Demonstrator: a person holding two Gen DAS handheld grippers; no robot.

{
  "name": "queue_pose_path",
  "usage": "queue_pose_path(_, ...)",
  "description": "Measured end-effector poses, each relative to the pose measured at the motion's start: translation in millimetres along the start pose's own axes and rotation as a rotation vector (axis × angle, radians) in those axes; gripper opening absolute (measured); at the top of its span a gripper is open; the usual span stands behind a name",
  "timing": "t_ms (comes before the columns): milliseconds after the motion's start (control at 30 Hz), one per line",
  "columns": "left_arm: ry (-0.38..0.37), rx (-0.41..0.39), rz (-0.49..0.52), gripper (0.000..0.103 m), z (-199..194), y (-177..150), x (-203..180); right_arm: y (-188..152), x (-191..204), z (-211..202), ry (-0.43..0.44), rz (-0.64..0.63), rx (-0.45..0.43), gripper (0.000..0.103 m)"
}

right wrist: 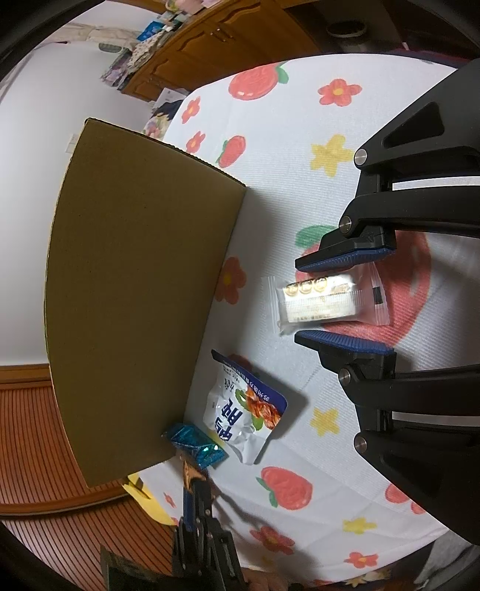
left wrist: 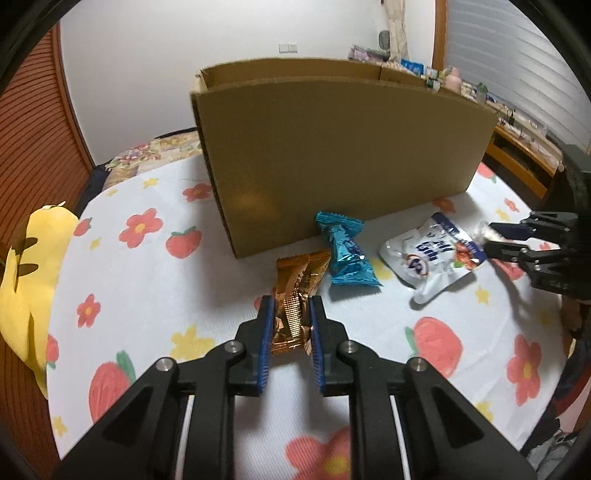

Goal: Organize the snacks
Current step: 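Grasp the white wrapped bar with the right tool while the left tool grasps the copper candy, then lift both snacks into the cardboard box and open both tools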

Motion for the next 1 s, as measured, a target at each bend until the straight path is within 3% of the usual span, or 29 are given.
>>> queue_pose_path(267, -0.033, -0.056, -0.003, 0.015, -25, -7, -10, 0, 0, 0, 0.002, -0.001, 0.0, 0.031)
queue_pose_path(333, -0.036, -0.068, 0.0, 0.015, -29, -7, -13, 0, 0, -1, 0.01, -0.004, -0.001, 0.019)
queue_pose_path(633, -0.032, -0.139, -0.039, 0.015, -48, -8, -12, -6, 2, -7, 0.016, -0.005, -0.003, 0.019)
queue_pose_path(1000, -0.029, -0.178, -0.039, 0.015, -66, -5, -14, -5, 4, -51, 0.004, 0.008, -0.112, 0.019)
Point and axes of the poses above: each gripper's, at about its wrist camera, not at the fingertips, and z roughly the way its jaws point, x to its left, y to its top, the point moved 1 cm from there along z, roughly the way its jaws point, and after that the axes turned 10 degrees about x, right-handed, at the moved point
